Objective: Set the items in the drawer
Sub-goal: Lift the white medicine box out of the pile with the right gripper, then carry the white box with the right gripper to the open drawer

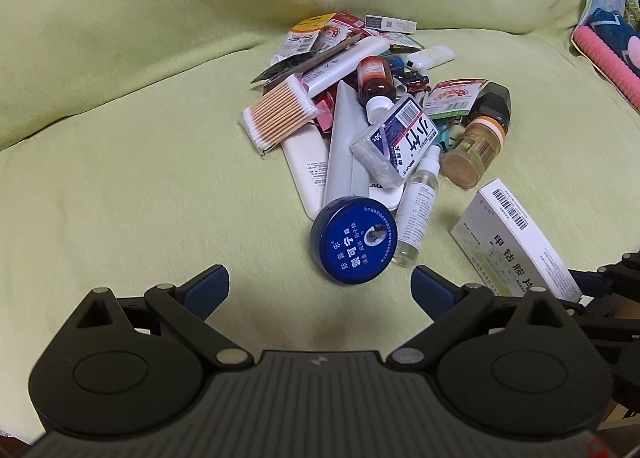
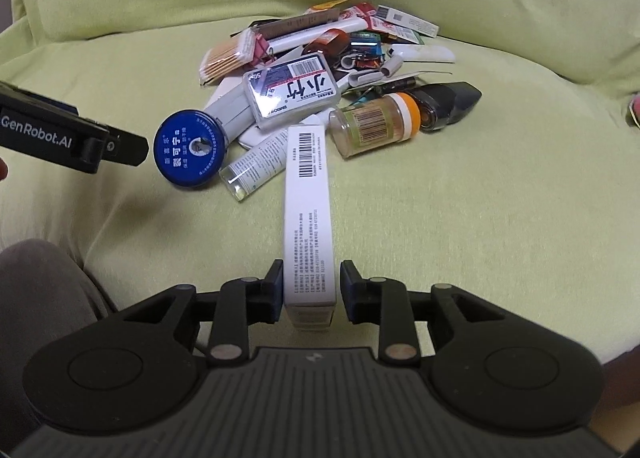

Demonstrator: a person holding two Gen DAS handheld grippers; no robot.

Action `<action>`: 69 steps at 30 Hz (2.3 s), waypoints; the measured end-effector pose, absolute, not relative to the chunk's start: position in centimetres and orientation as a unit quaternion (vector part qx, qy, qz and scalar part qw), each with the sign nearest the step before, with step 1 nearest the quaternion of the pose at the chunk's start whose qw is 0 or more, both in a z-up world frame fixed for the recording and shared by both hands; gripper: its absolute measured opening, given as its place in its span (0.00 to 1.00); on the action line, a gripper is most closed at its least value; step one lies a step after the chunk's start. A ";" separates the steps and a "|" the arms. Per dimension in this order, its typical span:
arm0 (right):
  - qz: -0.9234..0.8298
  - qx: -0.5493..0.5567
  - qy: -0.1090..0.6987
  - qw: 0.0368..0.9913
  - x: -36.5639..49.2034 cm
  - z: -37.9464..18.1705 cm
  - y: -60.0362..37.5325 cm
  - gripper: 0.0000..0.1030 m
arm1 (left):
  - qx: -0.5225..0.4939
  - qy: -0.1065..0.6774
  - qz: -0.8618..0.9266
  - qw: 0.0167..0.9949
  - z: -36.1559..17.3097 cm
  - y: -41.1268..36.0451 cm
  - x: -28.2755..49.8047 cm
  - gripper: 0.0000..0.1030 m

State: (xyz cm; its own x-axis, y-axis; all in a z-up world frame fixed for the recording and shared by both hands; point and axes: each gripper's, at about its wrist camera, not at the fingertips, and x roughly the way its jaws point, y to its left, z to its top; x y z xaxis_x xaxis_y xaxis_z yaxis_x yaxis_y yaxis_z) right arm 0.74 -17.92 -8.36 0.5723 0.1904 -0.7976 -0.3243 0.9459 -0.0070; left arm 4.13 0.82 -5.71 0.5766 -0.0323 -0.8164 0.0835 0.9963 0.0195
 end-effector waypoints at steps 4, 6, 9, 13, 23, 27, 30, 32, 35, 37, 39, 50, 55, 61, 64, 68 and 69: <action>0.135 -0.063 0.439 0.886 0.3 -8.4 -18.3 0.25 | 0.028 0.461 -0.033 0.886 -5.8 0.7 4.3 0.95; 0.132 -0.063 0.437 0.887 0.1 -8.3 -18.3 0.26 | 0.028 0.462 -0.035 0.886 -5.8 0.5 4.4 0.95; 0.132 -0.063 0.436 0.888 0.2 -8.2 -18.2 0.26 | 0.029 0.464 -0.039 0.885 -6.0 0.2 4.4 0.95; 0.133 -0.063 0.438 0.887 0.6 -8.5 -18.0 0.27 | 0.029 0.467 -0.040 0.883 -6.1 0.0 4.5 0.95; 0.132 -0.054 0.435 0.889 1.3 -9.6 -17.3 0.21 | 0.035 0.470 -0.040 0.881 -6.3 -0.2 4.3 0.95; 0.126 -0.053 0.420 0.897 0.9 -9.3 -17.2 0.21 | 0.035 0.471 -0.037 0.881 -6.2 0.0 3.9 0.95; 0.122 -0.050 0.415 0.900 0.5 -8.9 -17.3 0.21 | 0.036 0.470 -0.036 0.881 -6.1 0.1 3.6 0.95; 0.116 -0.049 0.410 0.903 0.3 -8.6 -17.5 0.21 | 0.037 0.468 -0.037 0.882 -5.9 0.0 3.4 0.95; 0.108 -0.046 0.405 0.907 0.0 -8.0 -17.9 0.21 | 0.039 0.465 -0.042 0.883 -5.6 -0.4 3.1 0.95; 0.103 -0.044 0.402 0.909 -0.2 -7.7 -18.2 0.21 | 0.041 0.462 -0.046 0.885 -5.4 -0.6 2.9 0.95; 0.097 -0.044 0.401 0.910 -0.3 -7.5 -18.4 0.21 | 0.044 0.459 -0.050 0.886 -5.1 -0.9 2.7 0.95; 0.078 -0.033 0.386 0.919 -2.1 -6.1 -19.9 0.21 | 0.054 0.444 -0.069 0.892 -3.6 -2.7 1.9 0.95; 0.067 -0.027 0.376 0.924 -3.3 -5.3 -20.7 0.21 | 0.058 0.436 -0.083 0.894 -3.0 -3.8 1.2 0.95; 0.053 -0.023 0.363 0.930 -5.4 -4.0 -21.5 0.21 | 0.064 0.424 -0.106 0.897 -2.0 -5.3 0.3 0.95; 0.039 -0.018 0.358 0.933 -6.8 -3.5 -22.4 0.21 | 0.069 0.418 -0.123 0.898 -1.6 -6.4 -0.3 0.95; 0.016 -0.011 0.356 0.934 -8.6 -3.0 -23.7 0.21 | 0.078 0.411 -0.150 0.896 -1.2 -8.2 -1.2 0.95; 0.010 -0.009 0.355 0.935 -9.1 -3.0 -24.1 0.21 | 0.080 0.410 -0.157 0.895 -1.2 -8.7 -1.5 0.95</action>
